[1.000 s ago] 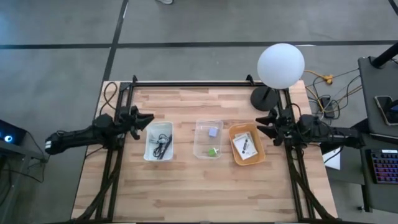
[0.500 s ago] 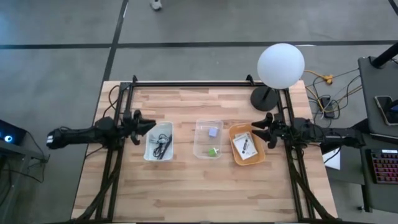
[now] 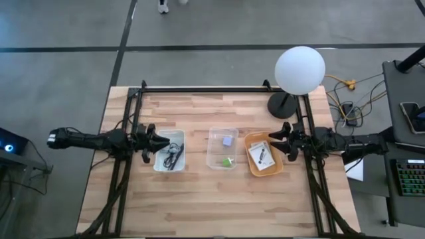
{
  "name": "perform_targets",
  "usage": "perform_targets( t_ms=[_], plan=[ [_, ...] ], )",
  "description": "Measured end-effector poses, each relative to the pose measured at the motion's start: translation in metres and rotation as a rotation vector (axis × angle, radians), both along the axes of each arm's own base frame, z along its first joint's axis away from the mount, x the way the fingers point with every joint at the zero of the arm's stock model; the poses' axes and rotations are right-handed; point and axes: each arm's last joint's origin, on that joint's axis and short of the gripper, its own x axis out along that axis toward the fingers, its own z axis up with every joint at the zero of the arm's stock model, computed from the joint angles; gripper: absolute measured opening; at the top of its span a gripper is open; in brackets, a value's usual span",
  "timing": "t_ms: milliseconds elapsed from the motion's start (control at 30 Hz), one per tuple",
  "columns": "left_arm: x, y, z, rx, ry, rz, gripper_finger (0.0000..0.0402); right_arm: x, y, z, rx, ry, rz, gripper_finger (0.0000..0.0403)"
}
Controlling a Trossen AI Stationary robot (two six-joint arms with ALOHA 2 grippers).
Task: Pick and place items into bin
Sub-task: Return to Home Position
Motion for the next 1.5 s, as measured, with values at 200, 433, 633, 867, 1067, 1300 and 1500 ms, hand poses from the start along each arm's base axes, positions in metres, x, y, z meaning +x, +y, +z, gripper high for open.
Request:
perform_targets(
  t_ms=[200,433,633,867,1067,1300,1500],
  plan=[
    [0.002,0.0,-0.005,0.005,0.048,0.0,0.0061,0.003,0.0,-0.003,-0.002,0.043,0.0,0.0219],
    [0.003,0.0,-0.007,0.007,0.075,0.004,0.0061,0.004,0.0,-0.005,-0.003,0.068,0.0,0.0219],
    [-0.001,0.001,0.0,0.0,-0.002,0.009,0.0061,0.004,0.0,-0.005,-0.003,0.063,0.0,0.0219],
    [-0.007,0.009,0.006,-0.005,-0.086,0.085,0.0061,0.002,0.0,-0.002,-0.001,0.03,-0.001,0.0219],
    [-0.009,0.011,0.008,-0.006,-0.11,0.103,0.0061,0.002,0.0,-0.003,-0.002,0.034,0.0,0.0219],
    [-0.007,0.011,0.007,-0.005,-0.088,0.103,0.0061,0.002,0.0,-0.003,-0.002,0.034,-0.001,0.0219],
    [-0.005,0.011,0.004,-0.003,-0.06,0.103,0.0061,0.002,0.0,-0.003,-0.002,0.033,-0.001,0.0219]
  ],
)
